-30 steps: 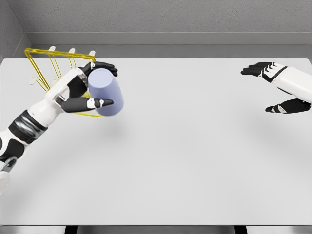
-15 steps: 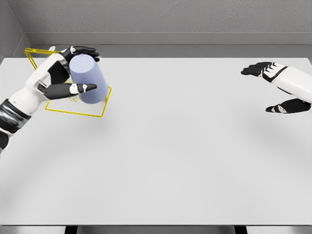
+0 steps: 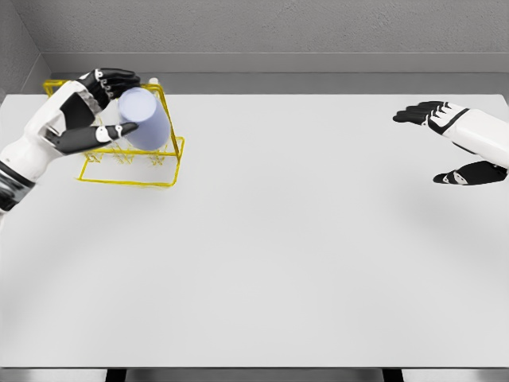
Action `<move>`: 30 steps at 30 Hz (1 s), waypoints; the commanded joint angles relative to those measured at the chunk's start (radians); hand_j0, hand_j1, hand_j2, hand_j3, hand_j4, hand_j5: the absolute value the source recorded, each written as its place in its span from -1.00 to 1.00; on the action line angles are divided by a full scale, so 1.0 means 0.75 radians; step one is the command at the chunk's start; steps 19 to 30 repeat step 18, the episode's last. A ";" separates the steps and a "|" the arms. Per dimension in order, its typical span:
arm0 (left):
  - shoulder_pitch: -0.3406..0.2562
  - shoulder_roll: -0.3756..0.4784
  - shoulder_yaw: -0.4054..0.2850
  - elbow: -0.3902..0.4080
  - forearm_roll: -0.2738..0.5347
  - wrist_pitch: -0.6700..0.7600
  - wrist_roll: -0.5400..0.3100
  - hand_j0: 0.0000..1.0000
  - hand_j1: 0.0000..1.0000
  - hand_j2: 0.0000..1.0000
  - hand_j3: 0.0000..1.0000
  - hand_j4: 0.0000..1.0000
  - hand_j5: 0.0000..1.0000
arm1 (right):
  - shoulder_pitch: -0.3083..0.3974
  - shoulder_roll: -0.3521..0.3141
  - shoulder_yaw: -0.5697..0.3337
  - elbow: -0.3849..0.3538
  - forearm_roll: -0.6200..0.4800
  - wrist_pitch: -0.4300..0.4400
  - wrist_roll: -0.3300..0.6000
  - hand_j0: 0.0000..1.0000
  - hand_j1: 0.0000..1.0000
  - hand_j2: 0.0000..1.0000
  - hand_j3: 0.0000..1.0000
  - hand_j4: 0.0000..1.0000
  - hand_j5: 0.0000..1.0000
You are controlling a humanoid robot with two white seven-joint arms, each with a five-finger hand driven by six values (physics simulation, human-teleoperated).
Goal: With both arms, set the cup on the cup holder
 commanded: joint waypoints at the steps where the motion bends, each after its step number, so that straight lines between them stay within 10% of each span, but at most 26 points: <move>1: 0.000 0.006 0.006 0.017 0.003 0.000 0.001 0.45 0.45 0.45 0.45 0.45 0.45 | 0.000 -0.002 0.000 0.000 -0.010 0.004 -0.001 1.00 1.00 1.00 1.00 1.00 1.00; 9: 0.002 0.008 0.004 0.015 0.005 0.000 -0.003 1.00 1.00 1.00 1.00 1.00 1.00 | 0.000 0.000 0.000 0.000 -0.010 0.004 -0.001 1.00 1.00 1.00 1.00 1.00 1.00; 30: 0.094 0.076 0.012 0.005 -0.009 -0.315 -0.003 1.00 1.00 1.00 1.00 1.00 1.00 | 0.000 -0.002 0.000 0.000 -0.010 0.004 -0.001 1.00 1.00 1.00 1.00 1.00 1.00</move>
